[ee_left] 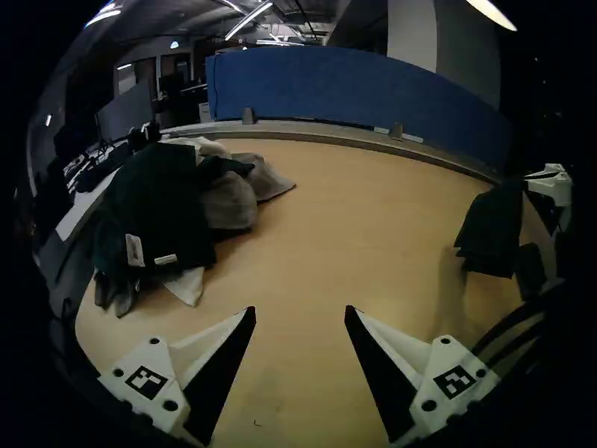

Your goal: Fold towel

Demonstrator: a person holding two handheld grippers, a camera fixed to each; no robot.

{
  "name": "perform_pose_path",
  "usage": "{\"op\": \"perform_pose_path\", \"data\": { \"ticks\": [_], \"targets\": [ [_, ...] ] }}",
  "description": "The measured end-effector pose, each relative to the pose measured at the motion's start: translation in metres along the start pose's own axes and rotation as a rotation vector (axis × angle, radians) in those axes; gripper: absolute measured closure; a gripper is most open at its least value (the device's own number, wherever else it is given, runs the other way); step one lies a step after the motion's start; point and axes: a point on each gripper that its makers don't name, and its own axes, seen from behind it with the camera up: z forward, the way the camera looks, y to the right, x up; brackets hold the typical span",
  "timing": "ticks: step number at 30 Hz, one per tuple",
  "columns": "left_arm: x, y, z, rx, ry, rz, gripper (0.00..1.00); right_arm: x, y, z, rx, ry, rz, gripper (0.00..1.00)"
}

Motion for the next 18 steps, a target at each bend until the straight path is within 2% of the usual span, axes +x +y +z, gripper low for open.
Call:
{"op": "perform_pose_path", "data": {
  "ticks": [9,18],
  "targets": [
    [0.003,0.013,0.000,-0.015,0.002,0.019,0.12,-0.006,0.044,-0.029,-0.071,0.005,0.017,0.97],
    [0.002,0.025,0.005,-0.027,-0.005,0.044,0.12,-0.024,0.099,-0.063,-0.147,-0.006,0.056,0.97]
  ]
}}
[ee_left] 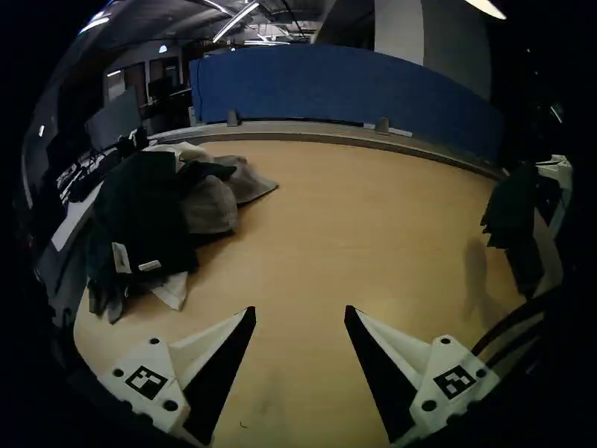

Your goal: Fold towel

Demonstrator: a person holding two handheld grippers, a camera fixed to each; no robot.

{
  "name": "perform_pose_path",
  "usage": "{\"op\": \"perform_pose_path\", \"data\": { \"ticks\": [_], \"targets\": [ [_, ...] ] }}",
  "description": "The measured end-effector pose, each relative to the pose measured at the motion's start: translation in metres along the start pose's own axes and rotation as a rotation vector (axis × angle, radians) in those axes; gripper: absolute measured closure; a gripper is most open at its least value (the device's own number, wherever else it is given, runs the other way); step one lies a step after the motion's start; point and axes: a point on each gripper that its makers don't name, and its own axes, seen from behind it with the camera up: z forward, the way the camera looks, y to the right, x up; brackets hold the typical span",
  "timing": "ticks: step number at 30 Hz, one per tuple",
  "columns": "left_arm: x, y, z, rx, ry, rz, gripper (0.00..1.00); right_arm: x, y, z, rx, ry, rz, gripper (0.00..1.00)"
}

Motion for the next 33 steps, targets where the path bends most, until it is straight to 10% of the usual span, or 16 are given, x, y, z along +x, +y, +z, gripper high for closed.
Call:
{"op": "perform_pose_path", "data": {
  "ticks": [16,33],
  "targets": [
    [0.004,0.021,0.010,-0.011,-0.009,0.024,0.12,-0.037,0.099,-0.033,-0.130,-0.036,0.056,0.97],
    [0.009,0.030,0.010,-0.014,-0.010,0.042,0.12,-0.095,0.132,-0.056,-0.192,-0.102,0.122,0.97]
  ]
}}
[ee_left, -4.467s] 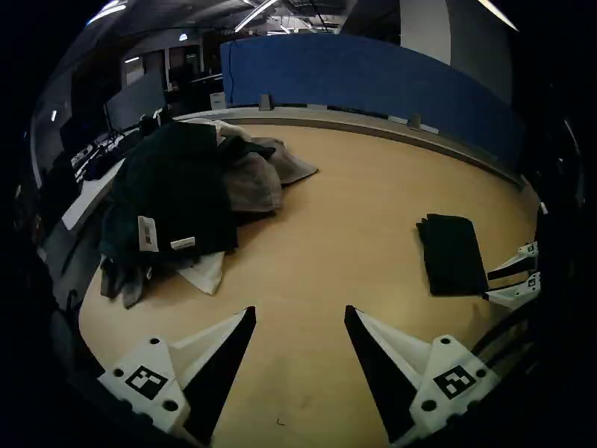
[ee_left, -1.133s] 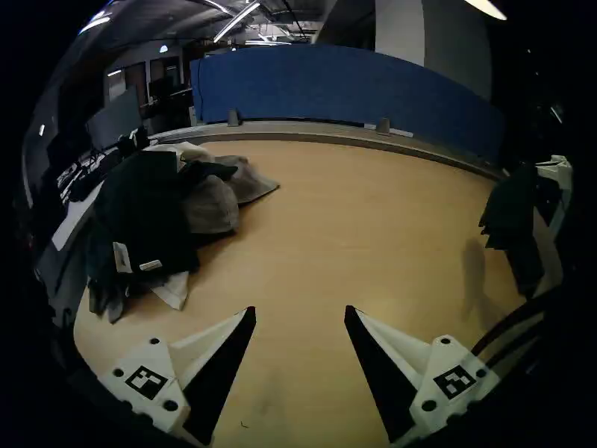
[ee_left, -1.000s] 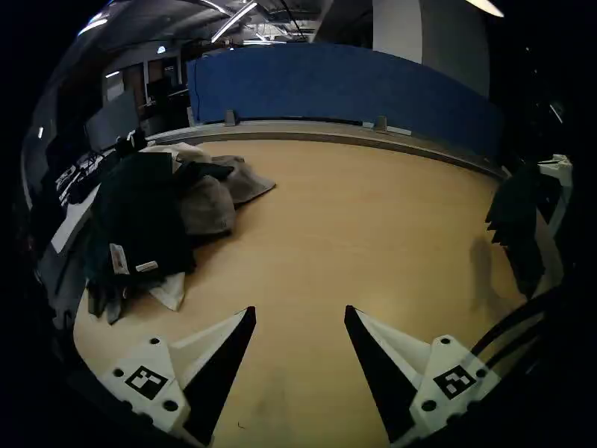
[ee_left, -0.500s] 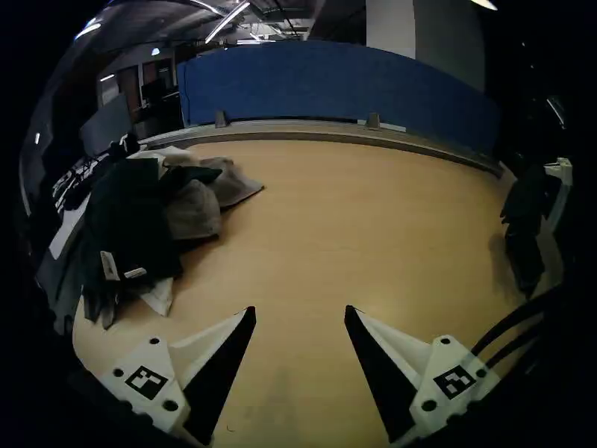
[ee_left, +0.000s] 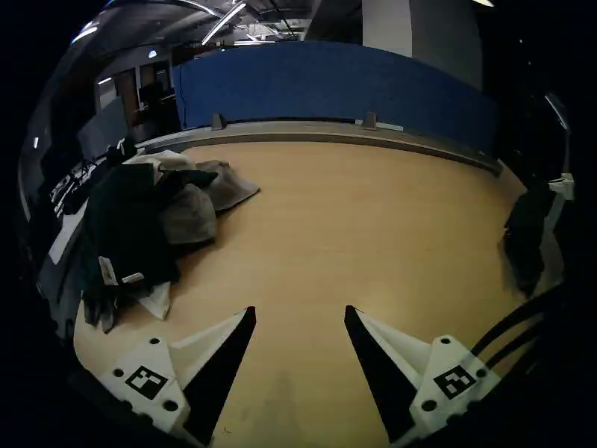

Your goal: Fold towel

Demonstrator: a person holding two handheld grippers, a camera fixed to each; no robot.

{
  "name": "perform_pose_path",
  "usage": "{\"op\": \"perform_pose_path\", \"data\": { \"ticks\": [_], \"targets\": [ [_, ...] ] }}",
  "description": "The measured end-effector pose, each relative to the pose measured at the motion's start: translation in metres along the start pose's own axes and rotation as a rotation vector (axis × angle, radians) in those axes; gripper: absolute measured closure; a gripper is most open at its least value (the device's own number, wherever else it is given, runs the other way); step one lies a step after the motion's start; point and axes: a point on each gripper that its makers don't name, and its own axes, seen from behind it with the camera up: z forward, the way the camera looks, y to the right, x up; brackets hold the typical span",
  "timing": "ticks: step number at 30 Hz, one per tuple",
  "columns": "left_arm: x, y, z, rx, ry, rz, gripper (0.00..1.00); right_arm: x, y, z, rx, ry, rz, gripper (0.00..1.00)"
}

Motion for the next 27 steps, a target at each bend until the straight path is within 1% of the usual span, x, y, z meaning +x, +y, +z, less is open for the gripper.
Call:
{"op": "perform_pose_path", "data": {
  "ticks": [6,11,16,21,27],
  "targets": [
    [-0.002,0.001,-0.001,-0.002,-0.004,0.005,0.12,-0.044,0.020,-0.012,-0.043,-0.054,0.035,0.97],
    [-0.003,0.004,-0.002,-0.003,-0.006,0.015,0.12,-0.090,0.038,-0.020,-0.082,-0.104,0.089,0.97],
    [-0.004,0.007,-0.002,-0.005,-0.010,0.027,0.12,-0.132,0.050,-0.025,-0.116,-0.142,0.155,0.97],
    [-0.005,0.011,-0.003,-0.007,-0.012,0.037,0.12,-0.169,0.057,-0.028,-0.142,-0.176,0.211,0.97],
    [-0.007,0.013,-0.004,-0.007,-0.014,0.042,0.12,-0.209,0.054,-0.024,-0.151,-0.223,0.254,0.97]
  ]
}}
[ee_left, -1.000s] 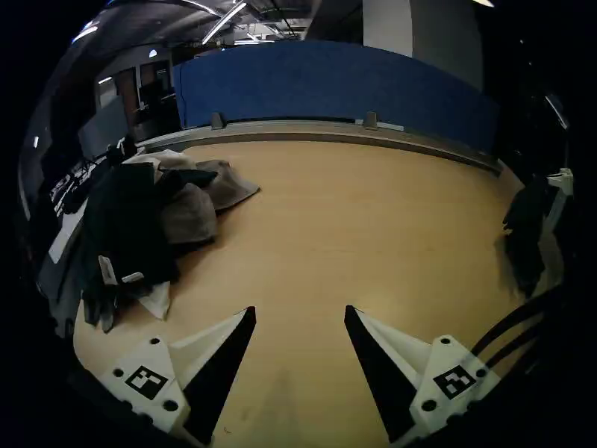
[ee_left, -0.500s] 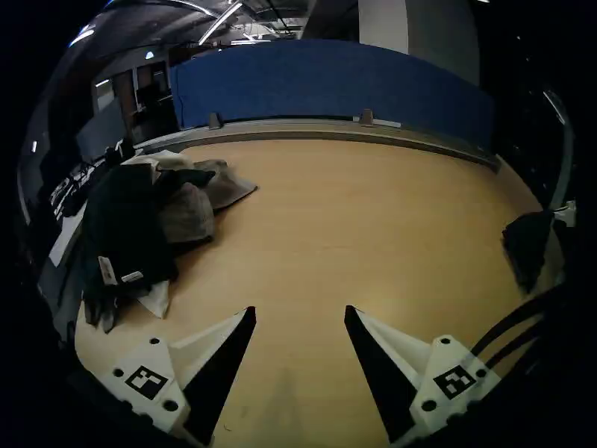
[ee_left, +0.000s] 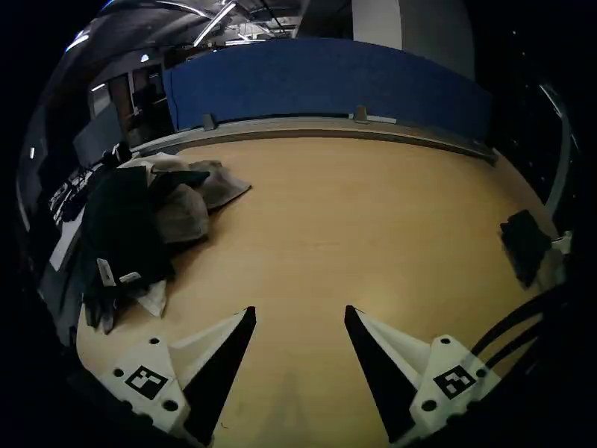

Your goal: Fold towel

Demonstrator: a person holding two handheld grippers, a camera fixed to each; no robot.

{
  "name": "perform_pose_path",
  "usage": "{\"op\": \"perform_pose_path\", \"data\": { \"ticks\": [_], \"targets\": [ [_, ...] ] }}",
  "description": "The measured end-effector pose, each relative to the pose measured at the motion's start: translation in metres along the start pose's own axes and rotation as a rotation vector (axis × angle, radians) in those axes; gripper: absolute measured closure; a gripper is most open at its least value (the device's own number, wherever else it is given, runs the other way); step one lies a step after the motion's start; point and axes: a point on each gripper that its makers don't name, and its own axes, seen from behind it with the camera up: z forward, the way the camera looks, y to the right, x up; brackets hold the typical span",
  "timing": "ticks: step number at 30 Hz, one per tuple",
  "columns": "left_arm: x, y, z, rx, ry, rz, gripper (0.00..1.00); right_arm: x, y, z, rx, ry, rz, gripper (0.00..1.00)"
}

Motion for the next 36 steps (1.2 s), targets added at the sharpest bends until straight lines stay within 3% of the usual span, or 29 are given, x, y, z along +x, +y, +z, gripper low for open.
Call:
{"op": "perform_pose_path", "data": {
  "ticks": [6,17,19,21,22,27,36],
  "targets": [
    [0.000,0.000,-0.002,0.004,-0.001,0.006,0.12,-0.027,-0.001,0.016,-0.003,-0.041,0.035,0.97],
    [-0.001,-0.001,-0.003,0.006,-0.002,0.012,0.12,-0.032,0.000,0.020,-0.014,-0.045,0.038,0.94],
    [-0.001,0.000,-0.003,0.006,-0.002,0.012,0.12,-0.031,0.000,0.019,-0.020,-0.041,0.036,0.84],
    [0.000,0.000,-0.004,0.005,-0.003,0.013,0.12,-0.030,0.001,0.017,-0.027,-0.034,0.036,0.59],
    [0.000,0.000,-0.004,0.005,-0.002,0.013,0.12,-0.030,0.002,0.015,-0.032,-0.027,0.037,0.51],
    [0.001,0.000,-0.005,0.003,-0.001,0.016,0.12,-0.027,0.003,0.006,-0.043,0.004,0.046,0.24],
    [0.003,0.002,-0.005,-0.002,0.004,0.018,0.12,-0.009,-0.002,-0.010,-0.035,0.058,0.046,0.00]
  ]
}}
